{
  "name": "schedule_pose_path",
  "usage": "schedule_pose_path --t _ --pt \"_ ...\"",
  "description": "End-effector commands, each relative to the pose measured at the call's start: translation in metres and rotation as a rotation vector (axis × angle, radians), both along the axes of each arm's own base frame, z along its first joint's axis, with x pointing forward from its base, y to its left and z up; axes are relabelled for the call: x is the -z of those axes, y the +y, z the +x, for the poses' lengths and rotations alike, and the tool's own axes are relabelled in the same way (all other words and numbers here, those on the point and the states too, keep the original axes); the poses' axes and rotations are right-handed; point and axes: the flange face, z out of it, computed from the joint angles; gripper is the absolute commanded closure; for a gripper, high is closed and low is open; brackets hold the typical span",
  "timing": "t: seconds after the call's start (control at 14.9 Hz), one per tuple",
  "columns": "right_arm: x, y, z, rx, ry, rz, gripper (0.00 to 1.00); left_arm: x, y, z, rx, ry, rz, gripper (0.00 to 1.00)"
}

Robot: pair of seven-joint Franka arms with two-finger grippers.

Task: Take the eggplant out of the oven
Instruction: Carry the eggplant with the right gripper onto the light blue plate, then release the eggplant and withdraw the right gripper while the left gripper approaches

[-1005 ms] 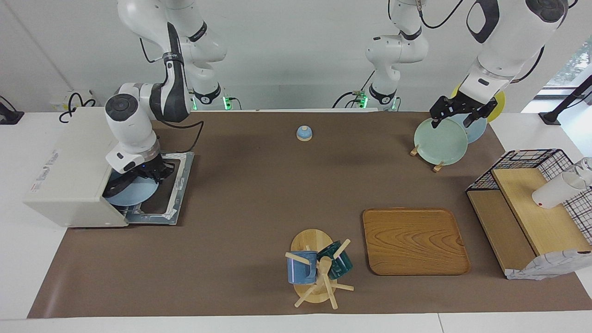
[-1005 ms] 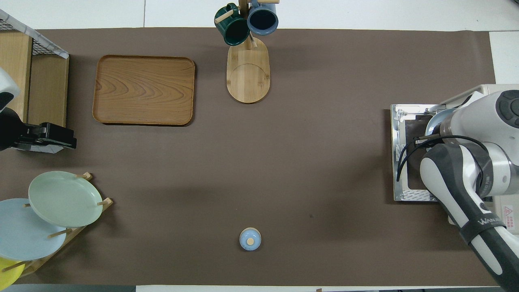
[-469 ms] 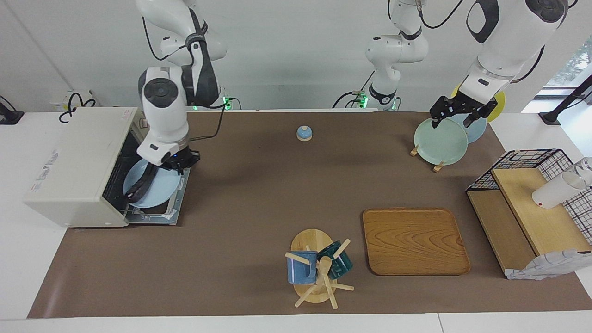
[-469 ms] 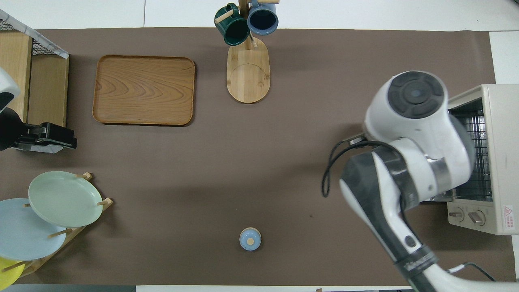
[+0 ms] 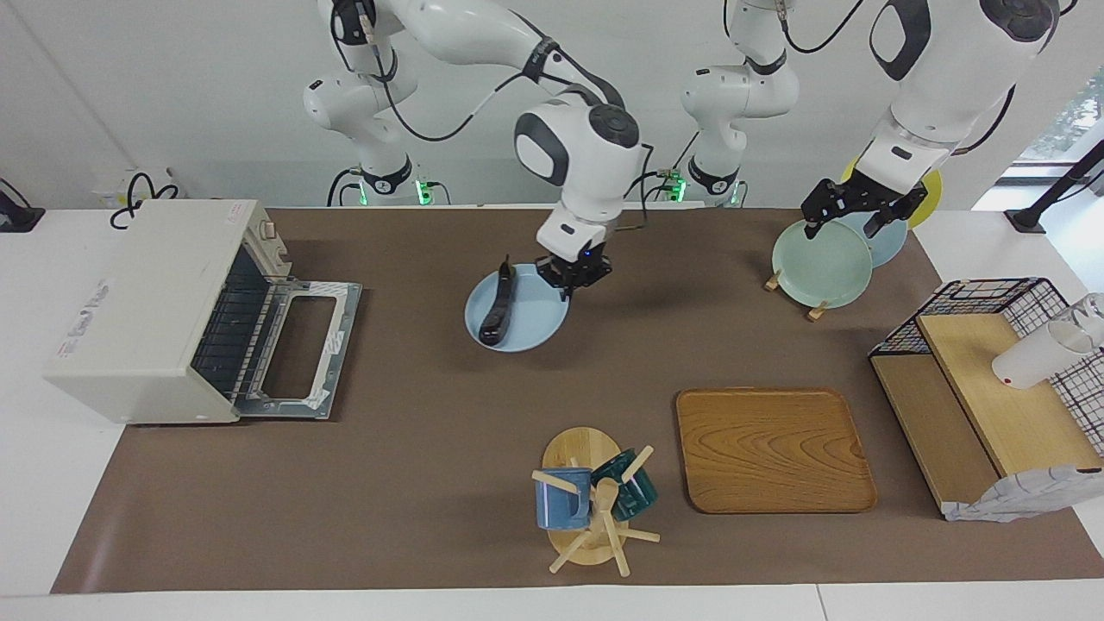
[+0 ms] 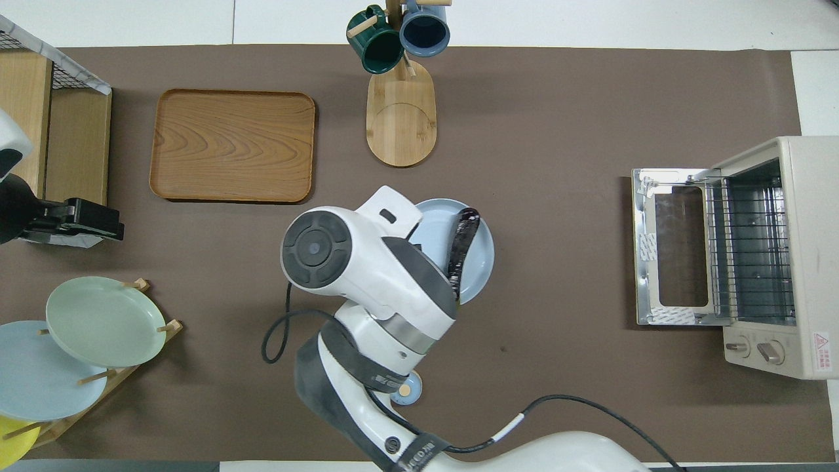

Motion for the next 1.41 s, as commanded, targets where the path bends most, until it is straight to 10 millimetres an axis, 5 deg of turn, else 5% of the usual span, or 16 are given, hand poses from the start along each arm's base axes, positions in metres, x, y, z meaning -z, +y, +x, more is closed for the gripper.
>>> schedule_pose_path --t 0.0,0.2,0.27,0.34,0.47,0.54,0.67,0.8,0.94,1.14,1.34 --pt "0.031 0.005 0.006 0.031 -0.006 0.057 1.0 -0.001 0.005 -0.003 -0.003 0.005 0.018 0.0" --pt "0.048 0.002 -0.005 0.042 -0.001 0.103 1.0 -0.002 0.005 -0.002 -0.004 -0.001 0.018 0.03" --pt "0.048 0.0 -0.004 0.046 -0.003 0.109 1.0 -0.002 0.005 -0.003 -0.006 0.005 0.019 0.64" --pt "0.045 -0.001 -0.001 0.058 -0.002 0.122 0.98 -0.002 0.007 -0.003 -0.012 0.007 0.019 1.0" --pt "0.02 0.001 0.007 0.06 0.003 0.118 0.71 -0.003 0.017 -0.002 -0.032 0.004 0.017 1.0" --pt "0.007 -0.006 0.015 0.064 0.008 0.098 0.68 -0.002 0.017 -0.001 -0.032 0.007 0.019 1.0" --pt "-0.02 -0.05 0.043 0.06 0.005 0.082 0.62 -0.002 0.015 -0.001 -0.03 0.004 0.019 1.0" --pt "-0.051 -0.118 0.072 0.052 0.026 0.063 0.61 -0.002 0.012 -0.001 -0.023 -0.001 0.018 1.0" --pt "-0.057 -0.194 0.091 0.031 0.09 0.028 0.71 0.002 0.004 -0.004 -0.006 -0.007 0.018 0.0" --pt "-0.027 -0.281 0.086 0.018 0.155 -0.061 0.92 0.017 -0.025 -0.011 0.041 -0.019 -0.005 0.0" --pt "0.017 -0.344 0.069 0.016 0.156 -0.092 0.94 0.039 -0.073 -0.017 0.087 -0.01 -0.046 0.0"
